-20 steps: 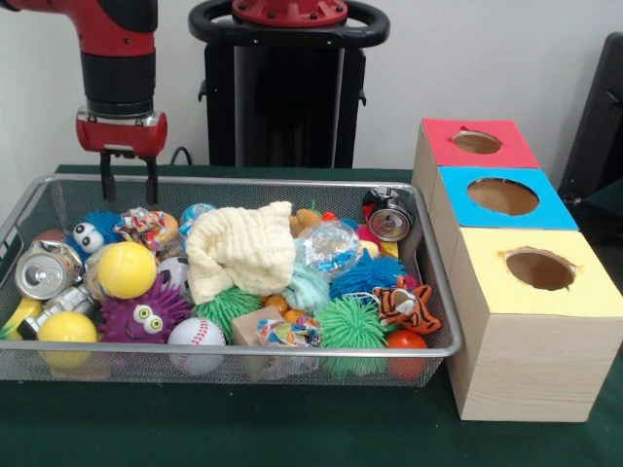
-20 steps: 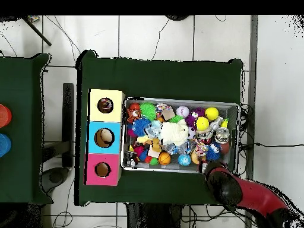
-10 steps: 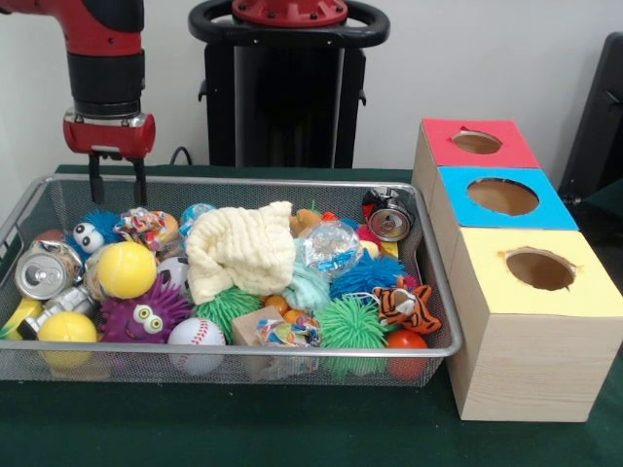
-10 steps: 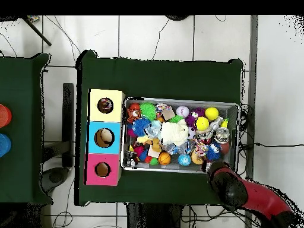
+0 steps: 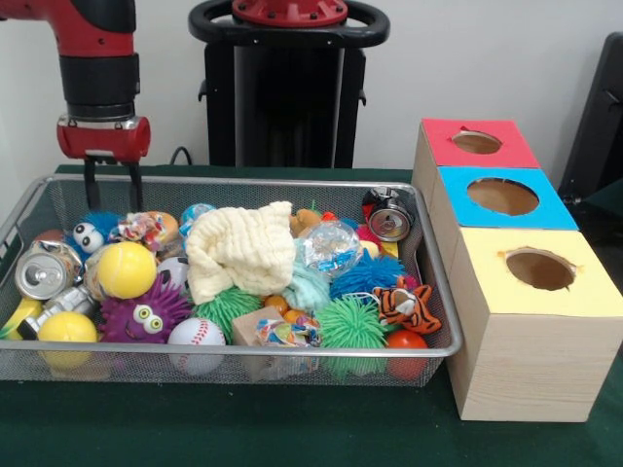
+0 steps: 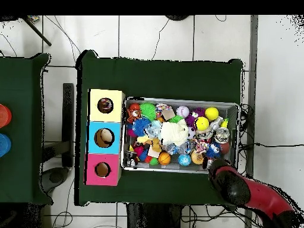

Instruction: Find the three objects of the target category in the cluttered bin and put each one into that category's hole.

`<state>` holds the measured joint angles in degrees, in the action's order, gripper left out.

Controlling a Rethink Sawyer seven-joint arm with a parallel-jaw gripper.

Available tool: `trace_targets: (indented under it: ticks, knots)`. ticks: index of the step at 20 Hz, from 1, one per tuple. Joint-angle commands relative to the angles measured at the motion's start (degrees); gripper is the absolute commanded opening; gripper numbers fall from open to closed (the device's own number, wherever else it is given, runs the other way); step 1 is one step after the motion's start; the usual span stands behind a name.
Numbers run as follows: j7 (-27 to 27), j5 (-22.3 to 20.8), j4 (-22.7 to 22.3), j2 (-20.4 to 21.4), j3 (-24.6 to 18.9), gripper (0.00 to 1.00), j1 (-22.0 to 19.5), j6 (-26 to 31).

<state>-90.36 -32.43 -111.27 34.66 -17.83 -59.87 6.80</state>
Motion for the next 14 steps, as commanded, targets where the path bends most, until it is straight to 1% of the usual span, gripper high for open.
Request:
trace_targets:
  ticks: [1, 5, 7, 14]
  knots:
    - [-0.99, -1.34, 0.08, -2.48, -8.92, 1.0, -1.74, 1.25]
    - [-1.0, -1.0, -0.67, -2.95, -10.15, 1.0, -2.13, 2.35]
    - [-1.31, -1.11, -0.82, -2.95, -10.1, 1.0, -1.79, 2.23]
    - [-2.45, -1.44, -0.48, -2.0, -8.45, 1.0, 0.15, 1.79]
